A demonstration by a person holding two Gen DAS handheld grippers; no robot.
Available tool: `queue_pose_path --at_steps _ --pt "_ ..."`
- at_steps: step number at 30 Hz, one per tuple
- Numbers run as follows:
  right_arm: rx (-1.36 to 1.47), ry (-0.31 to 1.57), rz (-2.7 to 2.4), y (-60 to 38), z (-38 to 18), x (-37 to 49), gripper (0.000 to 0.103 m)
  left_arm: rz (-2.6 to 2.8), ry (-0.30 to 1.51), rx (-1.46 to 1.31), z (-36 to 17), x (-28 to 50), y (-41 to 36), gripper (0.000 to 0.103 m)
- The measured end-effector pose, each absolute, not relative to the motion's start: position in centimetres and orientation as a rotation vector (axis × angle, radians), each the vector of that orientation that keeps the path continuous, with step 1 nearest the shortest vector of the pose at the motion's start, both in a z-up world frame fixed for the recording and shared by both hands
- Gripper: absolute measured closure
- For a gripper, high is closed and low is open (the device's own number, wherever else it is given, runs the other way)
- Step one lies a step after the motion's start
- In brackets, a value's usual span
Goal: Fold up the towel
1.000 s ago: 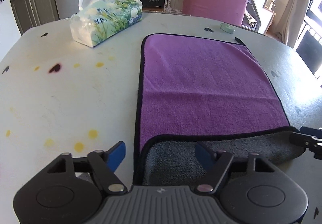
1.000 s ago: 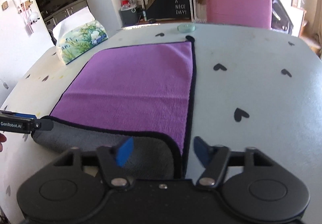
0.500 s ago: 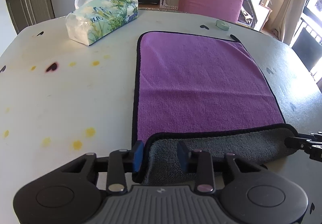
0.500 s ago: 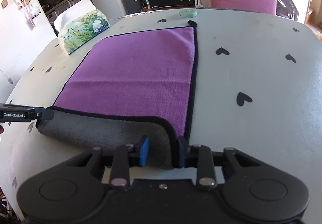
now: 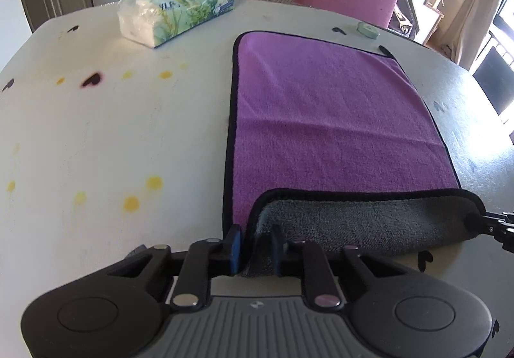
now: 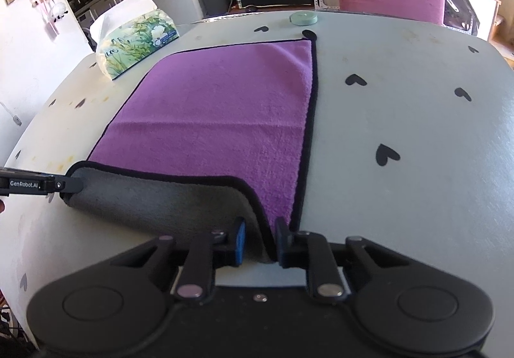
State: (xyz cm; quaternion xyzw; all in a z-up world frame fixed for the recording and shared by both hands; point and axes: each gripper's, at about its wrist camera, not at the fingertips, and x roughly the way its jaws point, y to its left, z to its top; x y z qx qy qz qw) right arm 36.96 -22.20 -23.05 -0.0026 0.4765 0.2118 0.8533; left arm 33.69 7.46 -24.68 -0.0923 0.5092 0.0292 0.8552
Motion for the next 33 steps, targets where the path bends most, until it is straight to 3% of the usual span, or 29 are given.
queue_pose_path --at_steps 3,5,7,33 --pt "0.003 1.005 0.439 -22.4 -23.1 37.0 0.089 0.057 1.076 -0.187 -24.7 33.6 7.2 0.087" --pt "0.007 1.0 0.438 -22.4 -23.1 37.1 0.095 0.056 1.08 -0.186 -24.7 33.7 7.1 0.096" --pt "0.012 0.996 0.433 -22.4 -23.0 37.1 0.098 0.061 1.078 -0.178 -24.5 33.7 7.1 0.098" --pt "0.019 0.844 0.413 -20.5 -13.8 42.6 0.099 0.049 0.917 -0.125 -14.6 40.8 8.2 0.099"
